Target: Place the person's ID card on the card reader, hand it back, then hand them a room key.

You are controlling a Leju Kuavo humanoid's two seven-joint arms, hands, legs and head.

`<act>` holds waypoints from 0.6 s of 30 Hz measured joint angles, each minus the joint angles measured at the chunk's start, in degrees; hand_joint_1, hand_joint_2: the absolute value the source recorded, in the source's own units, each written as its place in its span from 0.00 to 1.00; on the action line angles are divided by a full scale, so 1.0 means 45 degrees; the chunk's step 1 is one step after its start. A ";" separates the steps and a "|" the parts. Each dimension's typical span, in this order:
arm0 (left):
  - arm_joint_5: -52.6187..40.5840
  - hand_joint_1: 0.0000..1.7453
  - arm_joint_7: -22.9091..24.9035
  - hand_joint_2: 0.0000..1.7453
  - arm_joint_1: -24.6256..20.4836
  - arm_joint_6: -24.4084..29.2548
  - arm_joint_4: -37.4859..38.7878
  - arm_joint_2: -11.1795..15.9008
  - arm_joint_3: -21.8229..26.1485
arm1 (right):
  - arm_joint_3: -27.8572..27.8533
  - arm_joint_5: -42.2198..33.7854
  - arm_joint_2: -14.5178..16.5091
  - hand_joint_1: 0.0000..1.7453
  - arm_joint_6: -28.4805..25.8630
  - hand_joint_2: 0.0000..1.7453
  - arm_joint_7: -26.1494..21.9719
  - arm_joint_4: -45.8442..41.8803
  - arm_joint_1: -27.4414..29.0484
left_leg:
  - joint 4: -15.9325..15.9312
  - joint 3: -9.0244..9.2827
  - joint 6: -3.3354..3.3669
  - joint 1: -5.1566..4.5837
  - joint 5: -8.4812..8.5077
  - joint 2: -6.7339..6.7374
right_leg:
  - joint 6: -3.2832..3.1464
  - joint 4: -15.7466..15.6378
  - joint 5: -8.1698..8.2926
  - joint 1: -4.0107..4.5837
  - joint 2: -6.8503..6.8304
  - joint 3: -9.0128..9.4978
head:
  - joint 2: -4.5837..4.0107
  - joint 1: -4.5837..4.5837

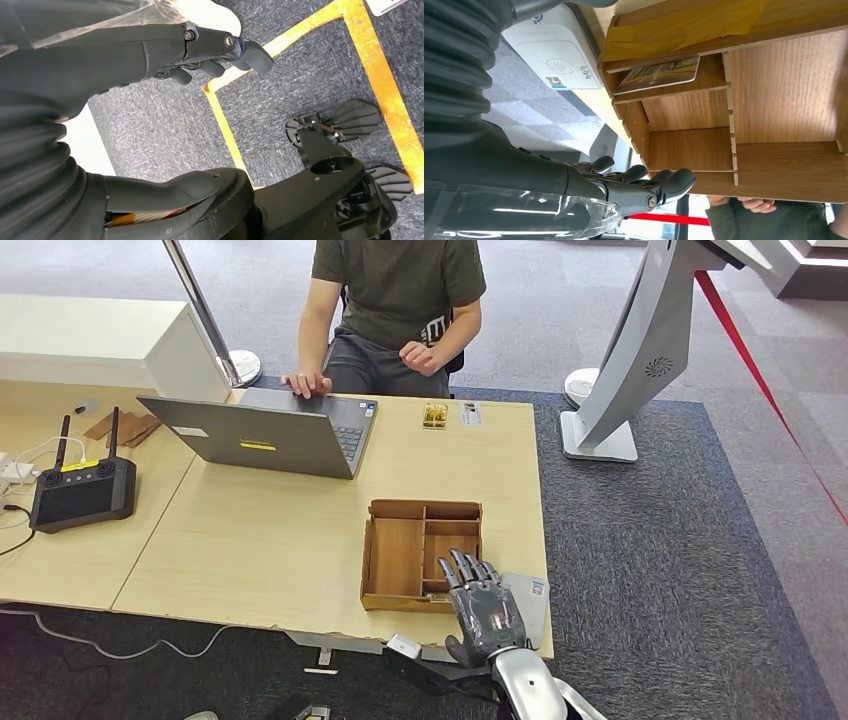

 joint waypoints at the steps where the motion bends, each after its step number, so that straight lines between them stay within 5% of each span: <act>1: -0.0002 0.00 0.0000 1.00 -0.0001 0.0000 0.0000 -0.0001 0.0000 | -0.0002 0.0008 0.0024 0.00 -0.0007 1.00 -0.0006 0.0044 -0.0004 | 0.0000 0.0000 0.0000 0.0000 0.0000 0.0000 | 0.0000 0.0000 0.0000 0.0000 0.0000 0.0000 | 0.0000 0.0000; 18: -0.0149 0.00 0.0010 1.00 -0.0045 0.0000 0.0000 -0.0018 0.0017 | -0.0011 0.0070 0.0334 0.00 -0.0248 1.00 -0.0273 0.0842 -0.0108 | 0.0000 0.0001 0.0000 0.0001 0.0000 0.0000 | 0.0000 0.0000 0.0000 0.0001 0.0000 0.0000 | 0.0000 0.0000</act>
